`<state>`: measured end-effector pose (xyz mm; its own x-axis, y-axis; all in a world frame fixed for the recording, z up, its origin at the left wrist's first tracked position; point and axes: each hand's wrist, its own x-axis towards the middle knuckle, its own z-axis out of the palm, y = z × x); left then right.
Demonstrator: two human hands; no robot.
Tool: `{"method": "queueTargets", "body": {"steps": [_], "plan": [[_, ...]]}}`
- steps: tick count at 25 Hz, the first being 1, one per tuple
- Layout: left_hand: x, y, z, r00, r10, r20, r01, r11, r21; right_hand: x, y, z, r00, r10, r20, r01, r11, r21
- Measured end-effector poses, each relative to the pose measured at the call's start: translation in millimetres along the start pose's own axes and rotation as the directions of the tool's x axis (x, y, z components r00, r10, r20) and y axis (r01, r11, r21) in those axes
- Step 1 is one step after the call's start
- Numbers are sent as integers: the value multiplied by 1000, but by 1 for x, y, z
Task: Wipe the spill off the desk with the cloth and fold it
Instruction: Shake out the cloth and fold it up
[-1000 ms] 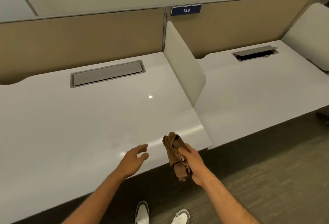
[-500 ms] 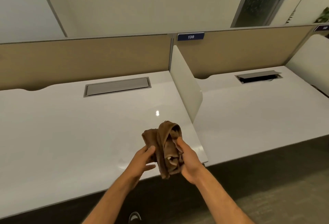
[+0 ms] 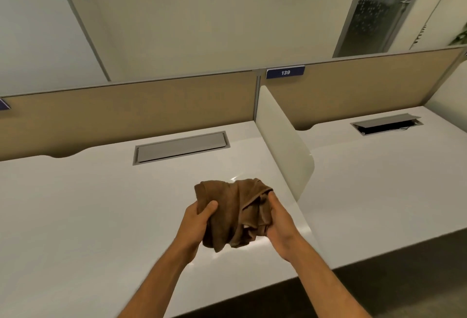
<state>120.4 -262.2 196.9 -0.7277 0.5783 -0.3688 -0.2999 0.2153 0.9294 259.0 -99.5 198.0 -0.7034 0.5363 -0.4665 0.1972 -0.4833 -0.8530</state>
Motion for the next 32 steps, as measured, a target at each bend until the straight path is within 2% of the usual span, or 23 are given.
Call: {"method": "queueTargets", "body": {"steps": [3, 6, 8, 12, 15, 17, 19, 23, 26, 29, 32], "plan": [[15, 15, -8, 999, 23, 28, -22, 999, -39, 17, -1, 5, 996, -37, -81, 26, 990, -136], [31, 27, -11, 999, 30, 35, -27, 996, -86, 27, -12, 10, 977, -201, -77, 161, 921, -356], [39, 35, -6, 1000, 25, 16, -23, 993, -115, 34, -26, 15, 954, -291, 65, 286, 828, -483], [45, 40, 15, 997, -34, -74, 22, 987, -159, 41, -41, 31, 869, -244, 430, 483, 602, -636], [47, 48, 23, 996, -18, -86, 6, 990, -139, 53, -42, 36, 813, -243, 529, 581, 392, -714], [47, 50, 25, 995, 10, -100, -21, 994, -110, 63, -46, 30, 795, -263, 547, 605, 420, -677], [47, 51, 24, 994, 39, -106, -46, 997, -64, 71, -54, 21, 793, -262, 550, 596, 523, -610], [50, 45, 18, 988, 35, -151, -30, 999, 32, 86, -80, 4, 842, -242, 482, 494, 702, -512], [48, 38, 7, 983, 52, -176, -30, 992, 122, 92, -96, -5, 887, -307, 346, 450, 744, -494], [45, 26, -8, 983, 42, -180, 6, 965, 261, 98, -115, -11, 893, -399, 207, 448, 755, -478], [45, 15, -19, 982, 35, -188, 34, 937, 349, 97, -135, -9, 869, -433, 241, 494, 724, -482]]}}
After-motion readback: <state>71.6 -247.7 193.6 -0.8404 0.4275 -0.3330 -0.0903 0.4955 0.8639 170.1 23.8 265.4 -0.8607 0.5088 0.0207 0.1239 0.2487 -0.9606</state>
